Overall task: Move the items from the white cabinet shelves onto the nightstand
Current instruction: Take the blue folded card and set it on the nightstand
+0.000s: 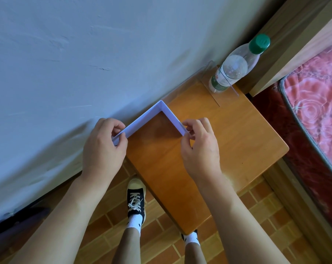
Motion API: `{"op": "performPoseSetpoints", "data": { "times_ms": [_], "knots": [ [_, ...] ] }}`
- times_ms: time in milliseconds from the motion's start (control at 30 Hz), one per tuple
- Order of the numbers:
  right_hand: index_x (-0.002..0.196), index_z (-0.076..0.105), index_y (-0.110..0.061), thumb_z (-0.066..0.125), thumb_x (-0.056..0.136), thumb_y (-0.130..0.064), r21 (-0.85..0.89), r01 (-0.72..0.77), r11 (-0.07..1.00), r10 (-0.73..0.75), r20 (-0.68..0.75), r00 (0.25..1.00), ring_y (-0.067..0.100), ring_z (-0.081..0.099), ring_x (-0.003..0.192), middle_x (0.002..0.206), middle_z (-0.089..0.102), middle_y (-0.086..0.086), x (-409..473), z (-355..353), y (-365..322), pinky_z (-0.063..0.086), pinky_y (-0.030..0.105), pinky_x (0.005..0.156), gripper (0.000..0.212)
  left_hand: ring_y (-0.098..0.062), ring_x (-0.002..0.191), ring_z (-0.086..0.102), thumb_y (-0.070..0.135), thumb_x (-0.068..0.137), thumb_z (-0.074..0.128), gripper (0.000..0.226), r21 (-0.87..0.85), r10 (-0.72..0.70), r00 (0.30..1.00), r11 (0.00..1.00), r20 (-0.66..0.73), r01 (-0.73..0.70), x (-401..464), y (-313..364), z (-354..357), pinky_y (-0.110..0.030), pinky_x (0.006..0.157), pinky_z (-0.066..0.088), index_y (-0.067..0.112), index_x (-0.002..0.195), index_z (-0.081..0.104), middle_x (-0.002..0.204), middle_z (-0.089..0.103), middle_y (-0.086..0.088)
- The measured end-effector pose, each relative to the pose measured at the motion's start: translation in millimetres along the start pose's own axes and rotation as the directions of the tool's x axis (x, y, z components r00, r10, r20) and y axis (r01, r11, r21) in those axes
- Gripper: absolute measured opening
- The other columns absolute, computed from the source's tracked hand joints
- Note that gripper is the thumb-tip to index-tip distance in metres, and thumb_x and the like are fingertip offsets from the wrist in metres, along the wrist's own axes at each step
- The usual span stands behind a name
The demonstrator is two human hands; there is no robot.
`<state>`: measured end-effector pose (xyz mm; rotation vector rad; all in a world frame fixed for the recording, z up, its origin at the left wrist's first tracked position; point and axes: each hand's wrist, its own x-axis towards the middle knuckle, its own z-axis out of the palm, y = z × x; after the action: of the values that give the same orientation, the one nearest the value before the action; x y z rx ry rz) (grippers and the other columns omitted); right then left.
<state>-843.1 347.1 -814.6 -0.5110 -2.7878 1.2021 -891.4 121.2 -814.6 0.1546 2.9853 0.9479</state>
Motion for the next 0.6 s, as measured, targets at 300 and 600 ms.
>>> {"op": "performPoseSetpoints", "data": {
  "times_ms": [300,600],
  "knots": [
    [0.129,0.066,-0.015,0.062,0.099,-0.010,-0.087,0.006,0.996,-0.002,0.036,0.999,0.010,0.053,0.105,0.117,0.055,-0.006,-1,-16,2,0.046,0.014,0.075,0.030,-0.023,0.095,0.064,0.002,0.089,0.069,0.022,0.029,0.005,1.000,1.000,0.020,-0.005,-4,5,-4,-0.036,0.078,0.052,0.011,0.109,0.066,0.108,0.063,-0.002],
    [0.131,0.064,-0.018,0.060,0.101,-0.014,-0.123,0.083,0.989,-0.069,0.115,0.991,0.006,0.051,0.113,0.123,0.053,-0.008,-6,-60,5,0.044,0.010,0.082,0.031,-0.030,0.107,0.062,0.002,0.088,0.069,0.026,0.050,-0.051,0.995,0.997,-0.091,0.056,-24,28,-8,-0.033,0.090,0.047,0.008,0.113,0.065,0.114,0.064,-0.009]
  ]
}}
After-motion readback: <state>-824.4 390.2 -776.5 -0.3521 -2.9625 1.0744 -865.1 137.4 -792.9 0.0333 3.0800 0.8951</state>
